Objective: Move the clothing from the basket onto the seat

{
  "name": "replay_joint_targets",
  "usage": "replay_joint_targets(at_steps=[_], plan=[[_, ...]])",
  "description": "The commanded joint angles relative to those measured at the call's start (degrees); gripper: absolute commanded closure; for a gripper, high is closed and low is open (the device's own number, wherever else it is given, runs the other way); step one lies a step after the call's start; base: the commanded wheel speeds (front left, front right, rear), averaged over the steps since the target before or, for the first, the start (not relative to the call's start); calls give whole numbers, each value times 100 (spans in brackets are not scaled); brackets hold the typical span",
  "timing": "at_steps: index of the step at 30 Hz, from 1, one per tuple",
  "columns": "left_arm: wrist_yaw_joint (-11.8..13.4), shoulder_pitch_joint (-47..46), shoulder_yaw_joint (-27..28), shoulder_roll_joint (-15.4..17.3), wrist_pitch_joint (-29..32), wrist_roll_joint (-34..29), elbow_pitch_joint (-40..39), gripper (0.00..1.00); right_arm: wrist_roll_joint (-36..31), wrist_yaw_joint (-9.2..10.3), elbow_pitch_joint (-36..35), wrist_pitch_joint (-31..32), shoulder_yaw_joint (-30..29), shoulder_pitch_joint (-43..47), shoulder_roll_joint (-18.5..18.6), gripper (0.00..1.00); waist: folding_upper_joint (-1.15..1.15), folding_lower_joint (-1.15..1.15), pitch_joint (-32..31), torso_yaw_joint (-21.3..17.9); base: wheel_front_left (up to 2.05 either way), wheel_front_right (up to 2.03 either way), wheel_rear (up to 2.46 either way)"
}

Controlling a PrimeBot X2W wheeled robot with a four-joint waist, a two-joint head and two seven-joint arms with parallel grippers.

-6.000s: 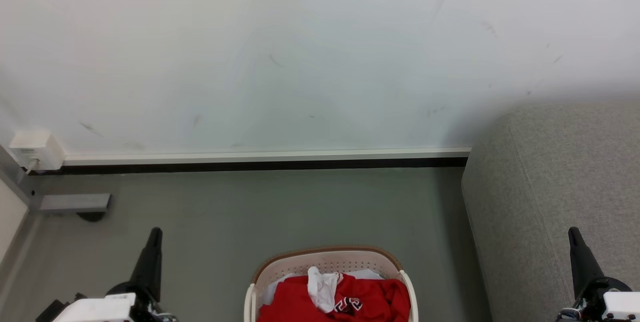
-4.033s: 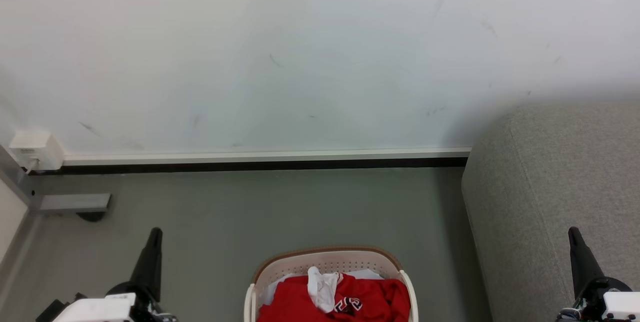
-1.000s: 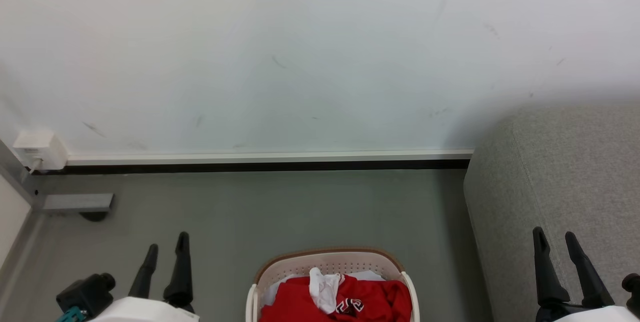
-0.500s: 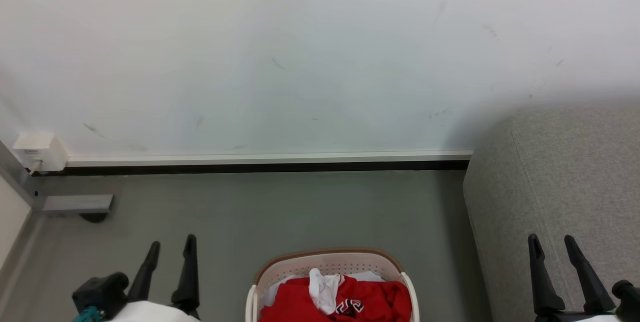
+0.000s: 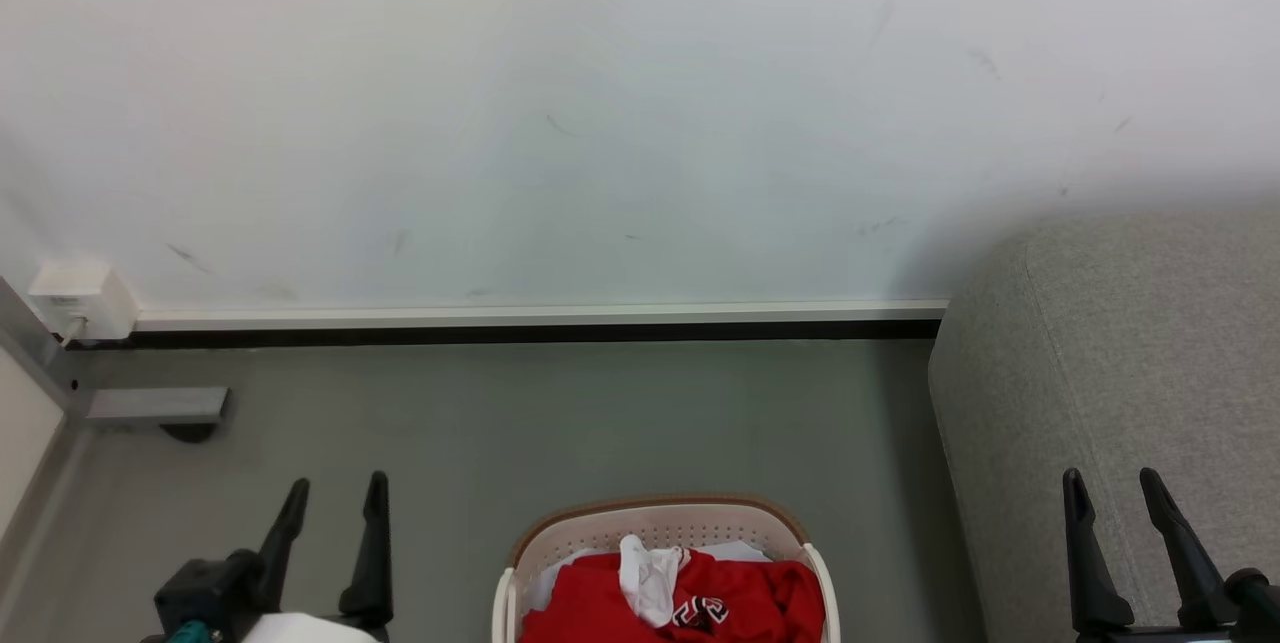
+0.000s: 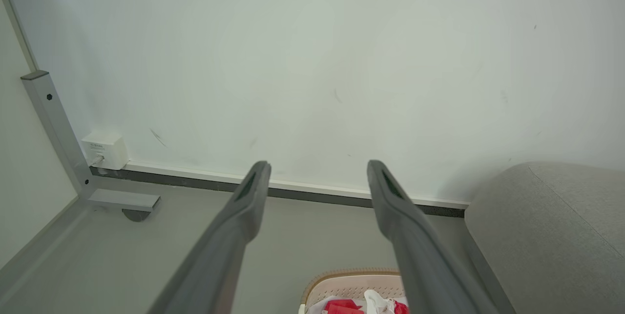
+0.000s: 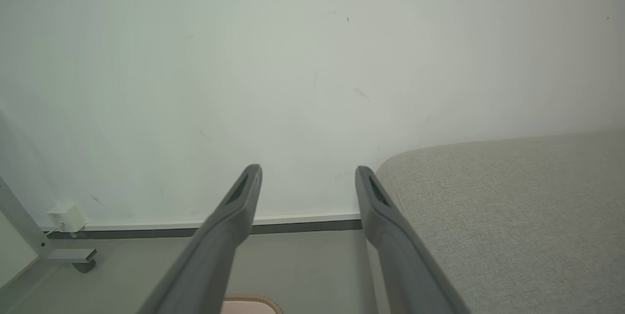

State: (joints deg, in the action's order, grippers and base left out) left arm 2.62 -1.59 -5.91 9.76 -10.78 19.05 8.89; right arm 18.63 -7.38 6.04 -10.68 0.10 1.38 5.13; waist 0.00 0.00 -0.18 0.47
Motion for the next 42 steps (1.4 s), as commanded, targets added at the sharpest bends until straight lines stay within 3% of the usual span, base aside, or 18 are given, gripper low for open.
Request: replay_joint_targets(at_steps=[1, 35, 42], plan=[[27, 42, 34, 66, -57, -179, -49, 0, -159, -16, -63, -75, -21, 37, -16, 0, 0, 0, 2, 1, 0, 0, 0], [-313, 197, 394, -112, -433, -1464, 323, 0, -1135, -18, 256, -445, -213, 205, -119, 0, 0, 0, -28, 18, 0, 0, 0], [-509, 185, 695, -301, -443, -1188, 468, 0, -1078, -19, 312, -447, -223, 203, -115, 0, 0, 0, -36, 5, 0, 0, 0]])
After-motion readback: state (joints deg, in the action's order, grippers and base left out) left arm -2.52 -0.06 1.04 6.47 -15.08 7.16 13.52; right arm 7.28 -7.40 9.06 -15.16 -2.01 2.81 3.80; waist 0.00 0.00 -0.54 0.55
